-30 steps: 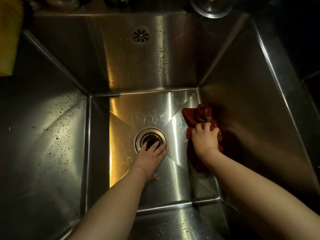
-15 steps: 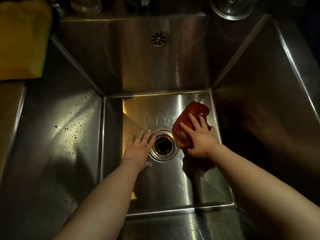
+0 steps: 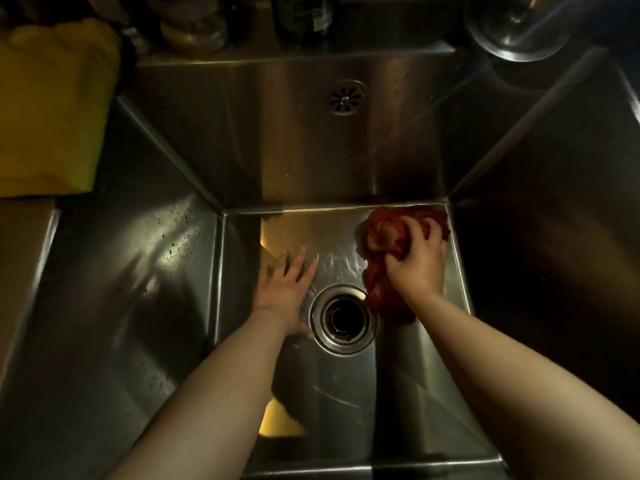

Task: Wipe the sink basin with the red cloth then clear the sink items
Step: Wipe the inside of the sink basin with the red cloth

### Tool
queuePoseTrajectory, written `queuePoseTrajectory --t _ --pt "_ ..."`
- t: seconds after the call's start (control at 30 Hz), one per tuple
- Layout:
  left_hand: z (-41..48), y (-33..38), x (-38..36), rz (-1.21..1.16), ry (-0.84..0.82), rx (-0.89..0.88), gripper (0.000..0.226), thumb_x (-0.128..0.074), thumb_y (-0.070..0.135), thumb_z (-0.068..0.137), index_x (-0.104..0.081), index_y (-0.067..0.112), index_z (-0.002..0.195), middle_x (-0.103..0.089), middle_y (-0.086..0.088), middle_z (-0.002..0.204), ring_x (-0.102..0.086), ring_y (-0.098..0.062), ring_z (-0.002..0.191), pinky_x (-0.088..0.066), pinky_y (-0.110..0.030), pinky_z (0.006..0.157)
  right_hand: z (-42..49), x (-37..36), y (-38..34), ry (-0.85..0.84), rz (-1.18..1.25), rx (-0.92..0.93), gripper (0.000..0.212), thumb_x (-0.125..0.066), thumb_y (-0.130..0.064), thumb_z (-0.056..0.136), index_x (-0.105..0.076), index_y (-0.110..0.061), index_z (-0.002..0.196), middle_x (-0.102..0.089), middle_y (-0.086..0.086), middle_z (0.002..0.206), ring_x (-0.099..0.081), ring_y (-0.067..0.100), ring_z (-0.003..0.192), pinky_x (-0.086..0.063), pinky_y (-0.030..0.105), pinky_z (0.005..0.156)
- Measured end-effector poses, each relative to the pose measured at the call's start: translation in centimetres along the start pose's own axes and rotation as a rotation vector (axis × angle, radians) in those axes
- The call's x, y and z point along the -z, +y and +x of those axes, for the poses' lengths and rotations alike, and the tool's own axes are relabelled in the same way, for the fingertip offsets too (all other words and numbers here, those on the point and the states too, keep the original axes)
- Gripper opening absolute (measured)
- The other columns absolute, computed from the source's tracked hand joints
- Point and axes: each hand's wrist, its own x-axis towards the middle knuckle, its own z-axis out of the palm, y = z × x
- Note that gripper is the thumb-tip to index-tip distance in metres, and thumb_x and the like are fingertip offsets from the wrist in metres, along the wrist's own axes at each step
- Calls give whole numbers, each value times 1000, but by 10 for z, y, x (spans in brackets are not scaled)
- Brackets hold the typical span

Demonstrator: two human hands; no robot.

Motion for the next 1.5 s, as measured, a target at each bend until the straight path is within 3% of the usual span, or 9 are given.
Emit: queuePoseTrajectory --t 0.2,0.3,0.67,0.83,1.0,1.1,1.2,1.5 --pt "3 -6 3 -24 -57 43 132 -74 64 60 19 30 147 30 -1 153 15 -35 143 -7 -58 115 27 -13 -22 290 445 -260 59 -72 -14 74 -48 -22 127 -32 10 140 -41 30 124 -36 26 101" --pt "4 -7 4 -27 -70 32 132 -75 64 60 18 29 148 29 -1 154 12 -35 143 -9 -58 115 39 -16 -32 323 541 -310 60 -72 -17 75 -46 -21 129 -33 7 139 -42 24 125 -34 20 98" --pt "-6 -17 -10 -109 -29 13 126 -71 64 64 20 33 146 29 5 154 18 -29 143 -5 -58 114 37 -38 -75 261 499 -252 63 -69 -15 79 -41 -11 136 -30 14 147 -36 30 130 -21 12 95" --pt "-14 -24 -14 -84 -41 9 112 -70 55 73 8 29 150 24 3 156 16 -27 144 -5 -58 113 20 -59 -105 118 500 -263 65 -68 -18 81 -38 -17 139 -20 10 152 -33 33 132 -28 32 108" --pt "-18 -24 -19 -58 -63 52 109 -60 63 77 17 28 148 10 -2 158 15 -29 144 -5 -56 115 7 -77 -129 46 500 -253 66 -66 -22 83 -35 -22 141 -17 9 153 -30 33 134 -28 37 109" --pt "-21 -22 -21 -79 -50 53 106 -61 57 80 11 25 150 7 -3 158 13 -30 144 -7 -57 115 9 -73 -123 31 495 -228 63 -65 -19 83 -37 -22 139 -20 8 152 -31 34 133 -31 38 108" --pt "-21 -21 -20 -112 -35 37 104 -66 51 78 1 23 151 17 2 157 12 -30 144 -8 -59 114 13 -64 -111 74 483 -193 61 -65 -13 80 -42 -22 136 -24 8 150 -34 34 129 -31 38 109" --pt "-23 -18 -17 -72 -36 51 116 -64 64 72 15 27 148 23 2 156 11 -30 145 -10 -57 114 35 -27 -77 342 498 -297 59 -63 -10 81 -43 -20 135 -31 8 144 -42 29 124 -32 26 100"
